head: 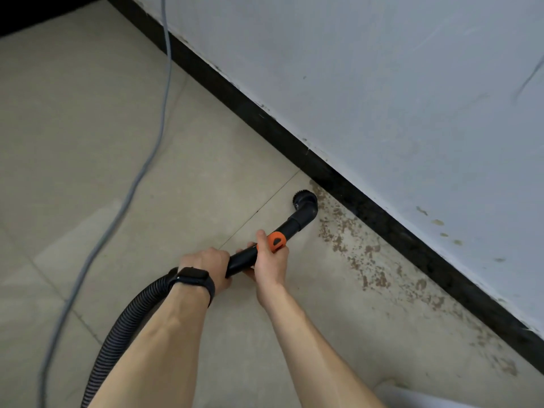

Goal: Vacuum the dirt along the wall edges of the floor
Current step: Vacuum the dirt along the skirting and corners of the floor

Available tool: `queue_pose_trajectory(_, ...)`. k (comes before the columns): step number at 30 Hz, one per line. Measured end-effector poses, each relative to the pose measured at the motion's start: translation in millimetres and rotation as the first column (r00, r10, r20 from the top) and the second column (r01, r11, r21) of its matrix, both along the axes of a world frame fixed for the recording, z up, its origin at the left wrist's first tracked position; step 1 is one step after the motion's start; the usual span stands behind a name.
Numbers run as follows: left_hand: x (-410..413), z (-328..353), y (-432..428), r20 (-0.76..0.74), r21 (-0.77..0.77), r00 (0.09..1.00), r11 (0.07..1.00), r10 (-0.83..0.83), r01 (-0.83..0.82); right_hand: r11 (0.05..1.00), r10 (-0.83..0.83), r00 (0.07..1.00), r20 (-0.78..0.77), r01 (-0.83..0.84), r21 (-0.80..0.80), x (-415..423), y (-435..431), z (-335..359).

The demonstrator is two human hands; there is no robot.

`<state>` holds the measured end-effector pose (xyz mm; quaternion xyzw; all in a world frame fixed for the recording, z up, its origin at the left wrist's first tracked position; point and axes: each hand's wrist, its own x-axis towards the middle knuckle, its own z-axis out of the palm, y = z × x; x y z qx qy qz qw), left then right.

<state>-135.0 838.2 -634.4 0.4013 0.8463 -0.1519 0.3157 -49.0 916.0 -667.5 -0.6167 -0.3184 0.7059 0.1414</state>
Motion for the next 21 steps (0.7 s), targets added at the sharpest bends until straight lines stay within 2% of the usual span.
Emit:
queue_pose_trajectory(11, 8.5, -4.7, 26.0, 0.036, 0.022, 0.999, 0.999, -0.039, 0.038, 0.998, -0.044, 0.998, 0.054, 0.041, 0.056, 2.2, 19.9, 6.2)
queue_pose_trajectory(17, -0.4, -7.6, 30.5, 0.071, 0.052, 0.997, 0.999, -0.005, 0.002, 0.997, -0.044, 0.997, 0.064, 0.039, 0.072, -4.6, 27.1, 0.5)
queue_pose_trajectory(21, -13.9, -8.8, 24.9, 0.130, 0.141, 0.990, 0.987, 0.062, -0.080, 0.998, -0.048, 0.997, 0.055, 0.045, 0.049, -15.1, 30.2, -1.6)
